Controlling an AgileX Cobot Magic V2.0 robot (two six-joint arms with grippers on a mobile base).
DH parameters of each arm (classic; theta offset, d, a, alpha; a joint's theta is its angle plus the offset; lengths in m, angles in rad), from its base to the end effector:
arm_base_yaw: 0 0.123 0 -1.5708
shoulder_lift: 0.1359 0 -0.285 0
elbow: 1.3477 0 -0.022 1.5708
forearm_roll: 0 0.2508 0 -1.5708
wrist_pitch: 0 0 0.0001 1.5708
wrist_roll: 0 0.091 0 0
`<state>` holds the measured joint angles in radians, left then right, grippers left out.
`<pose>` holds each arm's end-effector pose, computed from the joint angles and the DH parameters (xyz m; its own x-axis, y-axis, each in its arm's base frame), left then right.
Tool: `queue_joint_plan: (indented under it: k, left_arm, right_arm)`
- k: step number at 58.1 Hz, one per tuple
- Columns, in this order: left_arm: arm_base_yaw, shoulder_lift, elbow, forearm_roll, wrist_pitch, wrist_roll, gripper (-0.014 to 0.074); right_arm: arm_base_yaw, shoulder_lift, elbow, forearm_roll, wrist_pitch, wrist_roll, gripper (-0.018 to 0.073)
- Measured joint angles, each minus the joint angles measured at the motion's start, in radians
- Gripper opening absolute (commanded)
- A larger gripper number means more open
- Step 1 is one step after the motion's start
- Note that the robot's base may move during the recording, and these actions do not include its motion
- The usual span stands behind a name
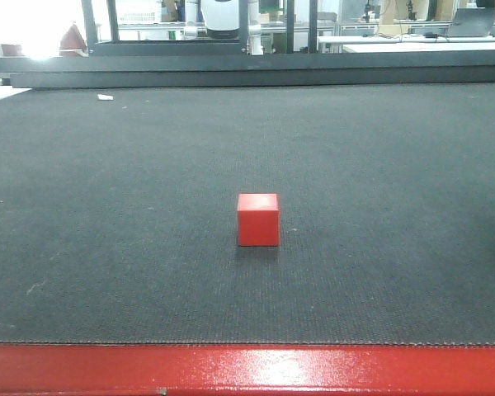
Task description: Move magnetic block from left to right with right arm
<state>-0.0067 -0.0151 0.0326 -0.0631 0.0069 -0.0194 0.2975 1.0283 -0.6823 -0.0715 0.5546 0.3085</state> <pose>0.0566 -0.0004 0.2024 0.0620 -0.0828 -0.9946 0.0123 0.9965 -0.0822 0.1902 0.0547 0.2758 -0.7385 0.0298 -0.6736 -0.0899 0.9858 0.1422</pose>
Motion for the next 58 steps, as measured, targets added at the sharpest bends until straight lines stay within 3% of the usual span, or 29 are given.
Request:
queue_joint_plan:
  k: [6,9,18,31,44,58]
  left_arm:
    - [0.0,0.0,0.0,0.0,0.0,0.0,-0.0117]
    - [0.0,0.0,0.0,0.0,0.0,0.0,-0.0117]
    - [0.0,0.0,0.0,0.0,0.0,0.0,-0.0117]
    - [0.0,0.0,0.0,0.0,0.0,0.0,-0.0117]
    - [0.0,0.0,0.0,0.0,0.0,0.0,-0.0117]
    - [0.0,0.0,0.0,0.0,0.002,0.0,-0.0117]
  right_arm:
    - [0.057,0.102,-0.074,0.0,0.058,0.067,0.0567]
    - [0.079,0.146,-0.114,0.0,0.09,0.104,0.0651]
    - [0.169,0.297,-0.263,-0.001,0.204,0.218,0.0621]
    - [0.277,0.506,-0.509,0.001,0.376,0.265,0.0621]
    - [0.348,0.705,-0.747,0.003,0.518,0.384,0.0621]
    - [0.384,0.885,-0.926,0.053,0.57,0.412,0.0621]
